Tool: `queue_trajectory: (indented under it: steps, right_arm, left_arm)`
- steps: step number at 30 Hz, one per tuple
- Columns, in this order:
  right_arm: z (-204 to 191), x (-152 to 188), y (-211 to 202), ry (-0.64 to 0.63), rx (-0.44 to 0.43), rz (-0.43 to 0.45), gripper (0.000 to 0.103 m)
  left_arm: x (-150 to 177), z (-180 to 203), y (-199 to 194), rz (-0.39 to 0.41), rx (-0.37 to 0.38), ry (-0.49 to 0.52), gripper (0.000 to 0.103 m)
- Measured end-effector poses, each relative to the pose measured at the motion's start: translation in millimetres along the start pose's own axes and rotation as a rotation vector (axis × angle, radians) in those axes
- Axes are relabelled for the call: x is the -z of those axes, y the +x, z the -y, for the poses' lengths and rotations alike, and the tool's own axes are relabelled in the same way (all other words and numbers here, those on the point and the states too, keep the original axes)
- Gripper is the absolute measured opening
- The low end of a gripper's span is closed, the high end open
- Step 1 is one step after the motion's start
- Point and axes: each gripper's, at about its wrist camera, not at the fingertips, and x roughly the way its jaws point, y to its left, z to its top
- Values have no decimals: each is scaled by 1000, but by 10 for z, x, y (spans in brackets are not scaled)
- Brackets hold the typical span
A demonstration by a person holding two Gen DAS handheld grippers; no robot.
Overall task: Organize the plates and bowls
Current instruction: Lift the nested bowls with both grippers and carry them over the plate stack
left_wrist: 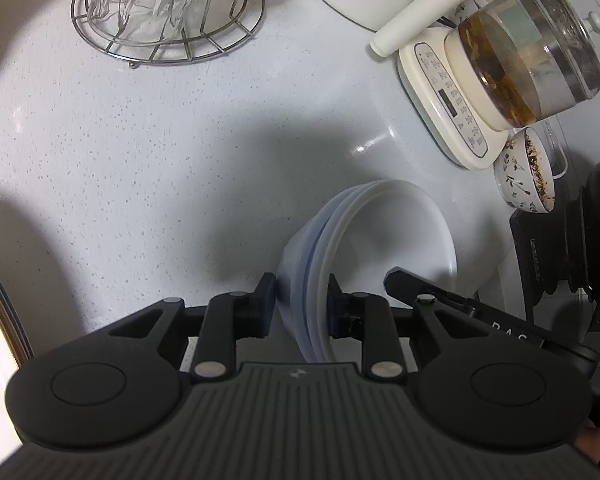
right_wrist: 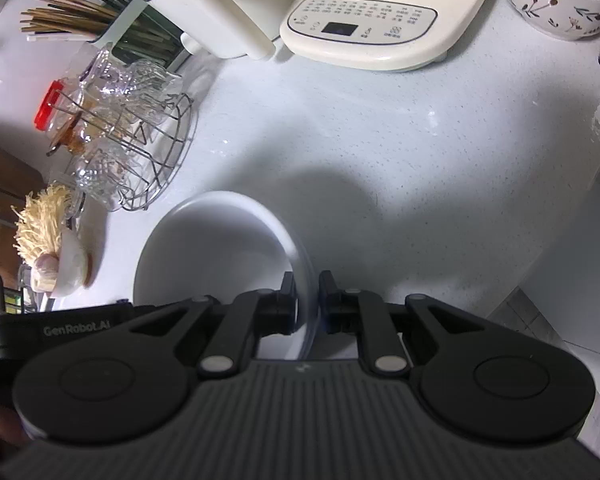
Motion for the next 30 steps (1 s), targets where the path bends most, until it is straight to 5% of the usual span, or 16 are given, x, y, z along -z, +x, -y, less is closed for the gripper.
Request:
queue_trajectory:
  steps: [30]
  right_arm:
    - [-413, 32, -778, -105, -41, 130, 14]
  left_arm:
    - [119, 362, -949, 105, 25, 62, 29]
